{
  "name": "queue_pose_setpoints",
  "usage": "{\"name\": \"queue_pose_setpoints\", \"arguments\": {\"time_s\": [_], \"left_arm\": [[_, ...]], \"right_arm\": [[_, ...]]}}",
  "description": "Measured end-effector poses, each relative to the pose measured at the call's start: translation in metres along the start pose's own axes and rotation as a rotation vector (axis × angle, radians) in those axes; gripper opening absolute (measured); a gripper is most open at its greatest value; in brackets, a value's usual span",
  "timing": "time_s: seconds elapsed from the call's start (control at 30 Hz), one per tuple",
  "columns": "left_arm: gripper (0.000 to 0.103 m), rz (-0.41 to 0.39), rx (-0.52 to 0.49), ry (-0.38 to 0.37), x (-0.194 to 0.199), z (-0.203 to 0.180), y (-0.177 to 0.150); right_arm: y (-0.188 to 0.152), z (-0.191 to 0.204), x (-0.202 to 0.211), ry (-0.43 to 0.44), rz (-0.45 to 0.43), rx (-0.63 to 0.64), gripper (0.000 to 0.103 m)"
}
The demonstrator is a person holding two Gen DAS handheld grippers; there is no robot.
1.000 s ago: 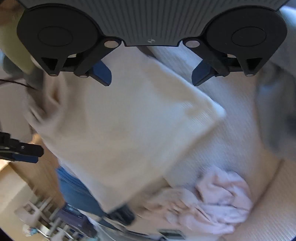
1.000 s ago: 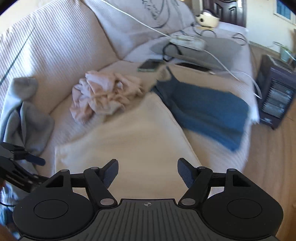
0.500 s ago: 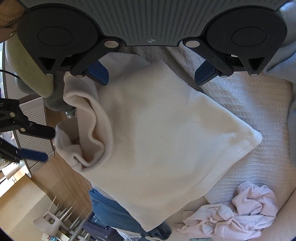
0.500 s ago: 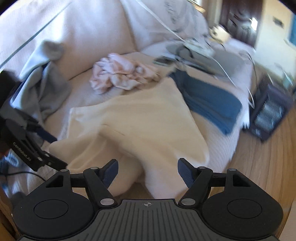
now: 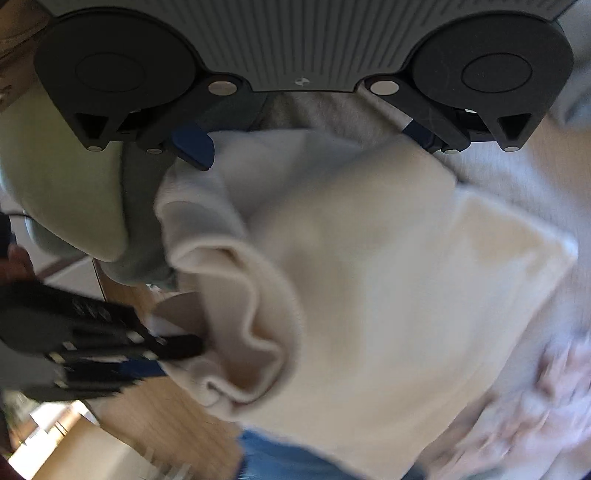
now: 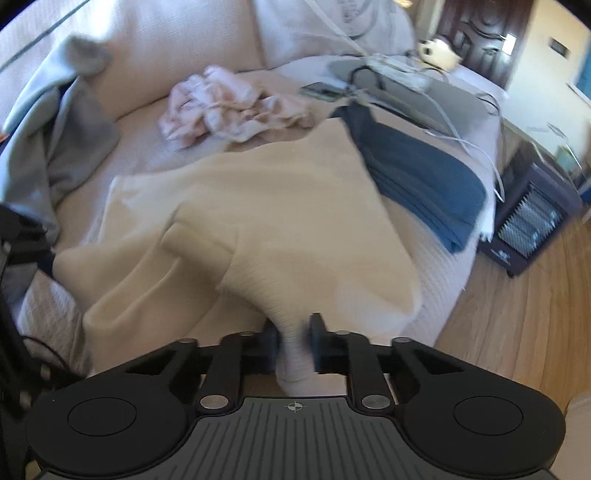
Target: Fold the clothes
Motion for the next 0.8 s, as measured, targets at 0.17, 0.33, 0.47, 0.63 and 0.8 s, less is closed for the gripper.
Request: {"name": "queue_pose_setpoints", "arguments": {"time_s": [0.17, 0.33, 0.47, 0.63, 0.8], "left_arm": [[0.102, -0.065, -0.058, -0.017, 0.019, -0.016, 0.015], [0.101, -0.085, -0.093, -0.048, 0.042, -0.028, 0.019], [0.101, -0.117, -0.077, -0.054, 0.058, -0.032, 0.016], [0.088, -0.194, -0.117, -0.082, 0.075, -0.046, 0.025], [0.084, -0.125, -0.188, -0.120, 0.050, -0.064, 0.030]], "right_arm": [[0.006, -0.018, 0.018, -0.026, -0.054, -0.055, 0.010], [0.008, -0.024, 0.018, -0.036, -0.058, -0.070, 0.010], [0.009, -0.025, 0.013, -0.034, -0.064, -0.091, 0.010], [0.007, -0.030, 0.014, -0.043, -0.070, -0.122, 0.010], [0.004, -0.041, 0.017, -0.058, -0.077, -0.180, 0.010]]}}
Point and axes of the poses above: each gripper's, at about its wrist camera, not at the fingertips, and x roughly against the way its jaws point, z to its left, y to its top, the point moved 6 cm from there along -x, roughly the way its jaws point, and after that the axes turned 7 degrees about -y, right-handed, at the moved point
